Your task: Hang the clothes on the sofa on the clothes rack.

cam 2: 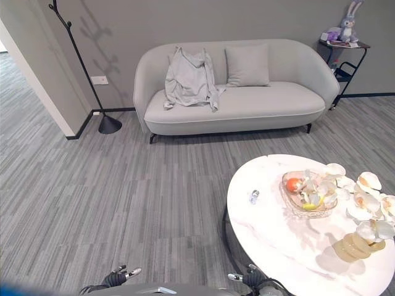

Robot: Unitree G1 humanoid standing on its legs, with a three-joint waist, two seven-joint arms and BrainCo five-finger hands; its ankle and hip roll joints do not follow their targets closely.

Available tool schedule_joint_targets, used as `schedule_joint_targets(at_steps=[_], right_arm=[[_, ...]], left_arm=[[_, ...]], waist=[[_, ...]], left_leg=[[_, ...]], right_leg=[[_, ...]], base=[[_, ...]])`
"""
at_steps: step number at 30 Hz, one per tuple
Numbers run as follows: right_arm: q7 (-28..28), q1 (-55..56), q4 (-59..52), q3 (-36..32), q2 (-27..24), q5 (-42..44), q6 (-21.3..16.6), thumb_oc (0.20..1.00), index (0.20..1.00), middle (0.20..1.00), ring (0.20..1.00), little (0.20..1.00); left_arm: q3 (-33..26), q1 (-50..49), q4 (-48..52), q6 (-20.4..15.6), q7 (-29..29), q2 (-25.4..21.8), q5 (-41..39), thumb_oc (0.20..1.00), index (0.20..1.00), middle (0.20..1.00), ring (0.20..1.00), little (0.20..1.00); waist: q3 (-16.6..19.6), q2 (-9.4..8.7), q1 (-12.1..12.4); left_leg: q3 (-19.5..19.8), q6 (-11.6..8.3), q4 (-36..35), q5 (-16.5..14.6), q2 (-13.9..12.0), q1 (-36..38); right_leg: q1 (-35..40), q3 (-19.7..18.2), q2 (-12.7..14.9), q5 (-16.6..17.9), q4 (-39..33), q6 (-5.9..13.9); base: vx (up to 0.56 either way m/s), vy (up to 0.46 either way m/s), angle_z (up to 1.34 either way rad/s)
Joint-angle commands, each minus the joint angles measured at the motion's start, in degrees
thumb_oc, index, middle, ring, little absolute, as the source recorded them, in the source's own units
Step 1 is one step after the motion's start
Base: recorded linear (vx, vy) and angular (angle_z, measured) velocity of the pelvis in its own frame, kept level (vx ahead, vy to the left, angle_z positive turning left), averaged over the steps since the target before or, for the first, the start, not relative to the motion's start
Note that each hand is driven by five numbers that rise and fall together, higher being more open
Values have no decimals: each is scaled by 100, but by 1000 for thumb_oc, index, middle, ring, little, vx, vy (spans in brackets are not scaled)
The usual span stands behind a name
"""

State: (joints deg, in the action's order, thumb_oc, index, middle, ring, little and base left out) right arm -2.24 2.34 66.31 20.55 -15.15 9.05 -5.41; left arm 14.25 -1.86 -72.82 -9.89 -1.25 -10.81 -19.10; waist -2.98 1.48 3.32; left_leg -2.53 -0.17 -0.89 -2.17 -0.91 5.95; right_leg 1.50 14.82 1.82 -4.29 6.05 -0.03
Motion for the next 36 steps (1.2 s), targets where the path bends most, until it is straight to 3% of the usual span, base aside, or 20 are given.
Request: schedule_joint_targets(at_steps=[1, 18, 24, 28, 29, 30, 32, 34, 36], right_arm=[[-36, -408, 188, 56, 150, 156, -98, 1000, 1000, 1000, 1000, 1000], [-34, -526, 234, 39, 129, 135, -38, 1000, 1000, 1000, 1000, 1000], [-7, -590, 246, -6, 123, 143, -16, 1000, 1000, 1000, 1000, 1000], [16, -624, 258, -111, 98, 214, -7, 1000, 1000, 1000, 1000, 1000], [5, -592, 274, -182, 110, 309, -14, 1000, 1000, 1000, 1000, 1000], [0, -574, 295, -209, 110, 343, -17, 1000, 1000, 1000, 1000, 1000], [2, -545, 327, -241, 104, 384, -15, 1000, 1000, 1000, 1000, 1000], [-5, -559, 341, -278, 81, 427, 4, 1000, 1000, 1000, 1000, 1000], [-40, -579, 333, -292, 92, 450, 10, 1000, 1000, 1000, 1000, 1000]], left_arm=[[8, 450, -142, -188, 0, -20, 49, 1000, 1000, 1000, 1000, 1000], [-32, 495, -144, -166, 32, -77, 68, 1000, 1000, 1000, 1000, 1000], [-127, 472, -167, -153, 21, -126, 25, 1000, 1000, 1000, 1000, 1000], [-177, 506, -178, -121, 7, -177, -3, 1000, 1000, 1000, 1000, 1000], [-132, 536, -169, -105, 12, -216, 32, 1000, 1000, 1000, 1000, 1000], [-126, 544, -159, -105, 8, -232, 38, 1000, 1000, 1000, 1000, 1000], [-108, 572, -148, -114, 15, -260, 47, 1000, 1000, 1000, 1000, 1000], [-56, 643, -130, -129, 27, -279, 55, 1000, 1000, 1000, 1000, 1000], [-47, 694, -141, -161, 61, -296, 78, 1000, 1000, 1000, 1000, 1000]], waist=[[-222, -320, -29], [-260, -355, 7], [-334, -387, 65], [-541, -319, 80], [-636, -263, -21], [-655, -235, -53], [-678, -194, -125], [-720, -189, -215], [-743, -299, -380]], left_leg=[[182, -246, -411, 50, -97, 176], [154, -112, -411, 43, 57, -19], [189, 105, -411, -26, 251, -91], [240, 367, -358, -81, 423, -24], [336, 440, -298, -107, 434, 3], [376, 453, -293, -140, 419, 35], [436, 415, -359, -226, 378, 170], [540, 345, -411, -380, 345, 368], [660, 243, -411, -672, 321, 713]], right_leg=[[737, -216, 637, 612, -1105, 753], [481, -340, 759, 756, -1105, 845], [254, -463, 942, 938, -953, 956], [-442, -636, 1232, 1247, 588, 1063], [-846, -811, 1239, 1489, 1357, 994], [-1010, -875, 1223, 1504, 1533, 962], [-1226, -920, 1121, 1393, 1353, 895], [-1274, -857, 1000, 1278, 698, 883], [-1559, -739, 810, 1566, -609, 1058]], base=[[4, 38, -4], [2, 44, -3], [17, 132, -8], [36, 189, -10], [130, 184, -2], [259, 142, 8], [224, 7, 24], [240, -79, 40], [460, -158, 21]])
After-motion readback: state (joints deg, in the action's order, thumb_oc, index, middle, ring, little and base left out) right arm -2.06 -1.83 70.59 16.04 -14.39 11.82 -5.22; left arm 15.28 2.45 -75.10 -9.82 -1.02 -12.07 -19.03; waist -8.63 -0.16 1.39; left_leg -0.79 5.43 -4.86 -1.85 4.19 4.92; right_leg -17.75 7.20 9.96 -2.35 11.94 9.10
